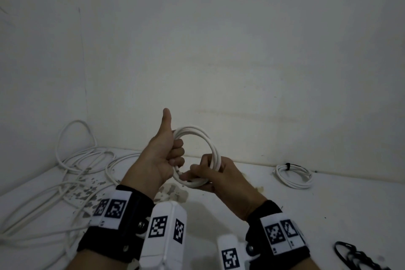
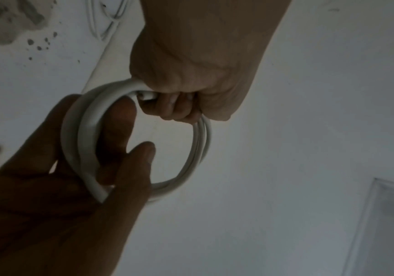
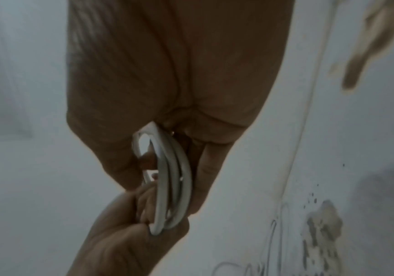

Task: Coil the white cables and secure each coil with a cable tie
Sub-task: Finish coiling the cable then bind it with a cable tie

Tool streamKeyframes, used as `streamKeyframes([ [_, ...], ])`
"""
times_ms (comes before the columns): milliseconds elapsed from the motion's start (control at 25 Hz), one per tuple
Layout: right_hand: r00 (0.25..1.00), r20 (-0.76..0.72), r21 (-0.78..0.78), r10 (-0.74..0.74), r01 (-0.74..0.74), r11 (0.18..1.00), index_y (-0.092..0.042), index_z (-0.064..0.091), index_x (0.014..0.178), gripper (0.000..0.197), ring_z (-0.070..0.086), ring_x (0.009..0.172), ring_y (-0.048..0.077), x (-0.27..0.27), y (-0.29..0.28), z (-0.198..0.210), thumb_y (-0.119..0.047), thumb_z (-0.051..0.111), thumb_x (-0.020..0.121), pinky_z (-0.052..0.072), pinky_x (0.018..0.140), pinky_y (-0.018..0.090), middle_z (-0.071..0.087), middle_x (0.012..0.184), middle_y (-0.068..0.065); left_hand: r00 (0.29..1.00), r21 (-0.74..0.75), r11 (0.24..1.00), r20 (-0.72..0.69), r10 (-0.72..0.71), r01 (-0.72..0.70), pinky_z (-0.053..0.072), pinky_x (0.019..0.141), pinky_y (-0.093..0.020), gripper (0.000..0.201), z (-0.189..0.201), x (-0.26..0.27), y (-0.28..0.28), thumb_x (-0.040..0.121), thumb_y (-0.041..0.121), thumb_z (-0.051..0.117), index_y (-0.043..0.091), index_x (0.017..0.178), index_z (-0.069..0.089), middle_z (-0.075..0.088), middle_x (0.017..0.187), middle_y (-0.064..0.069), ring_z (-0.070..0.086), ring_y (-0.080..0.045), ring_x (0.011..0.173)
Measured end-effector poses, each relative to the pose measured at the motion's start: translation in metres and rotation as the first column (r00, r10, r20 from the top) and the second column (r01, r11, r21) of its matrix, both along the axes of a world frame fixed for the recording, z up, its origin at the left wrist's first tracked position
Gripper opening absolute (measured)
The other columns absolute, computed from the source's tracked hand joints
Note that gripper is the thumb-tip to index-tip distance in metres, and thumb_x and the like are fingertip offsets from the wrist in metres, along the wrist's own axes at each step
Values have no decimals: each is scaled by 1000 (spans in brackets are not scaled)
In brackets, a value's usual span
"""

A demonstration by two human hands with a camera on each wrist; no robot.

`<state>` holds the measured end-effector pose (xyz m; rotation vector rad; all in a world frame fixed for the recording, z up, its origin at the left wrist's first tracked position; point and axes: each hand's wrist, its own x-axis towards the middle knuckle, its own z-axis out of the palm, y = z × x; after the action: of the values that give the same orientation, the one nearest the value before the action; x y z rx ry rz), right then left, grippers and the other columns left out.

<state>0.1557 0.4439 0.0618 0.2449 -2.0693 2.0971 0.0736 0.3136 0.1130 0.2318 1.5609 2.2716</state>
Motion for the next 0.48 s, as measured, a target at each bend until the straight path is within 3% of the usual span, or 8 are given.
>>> streamKeyframes([
  [120,987,-79,73,-141,147,986,-3,56,74,25,74,91,28,-2,-6,-2,-12,61,97,61,83,37,73,93,26,998,-2,998,-35,56,-56,14,35,-21,61,0,-1,-1,82,80,40,20,69,39,17,50,6,13,-9,39],
  [240,969,-130,-114,-210,196,974,-3,66,76,26,73,85,32,-4,-10,-4,-17,61,97,59,79,37,74,86,21,997,32,997,-16,70,-69,13,34,-20,63,2,-1,1,81,81,37,19,77,45,16,50,7,13,-8,37],
  [320,963,-115,-178,-244,222,959,-3,62,68,37,71,75,36,-5,-13,-5,-23,58,99,61,76,43,66,69,20,998,35,997,13,63,-64,13,33,-18,65,1,0,1,81,81,35,17,81,47,16,47,7,13,-7,35],
  [480,937,-105,-46,-332,329,943,-11,54,56,52,65,62,36,-9,-19,-3,-34,51,102,57,77,60,55,55,14,997,6,997,-8,76,-76,13,34,-19,62,-3,5,6,82,80,37,18,73,41,19,46,7,13,-8,36],
])
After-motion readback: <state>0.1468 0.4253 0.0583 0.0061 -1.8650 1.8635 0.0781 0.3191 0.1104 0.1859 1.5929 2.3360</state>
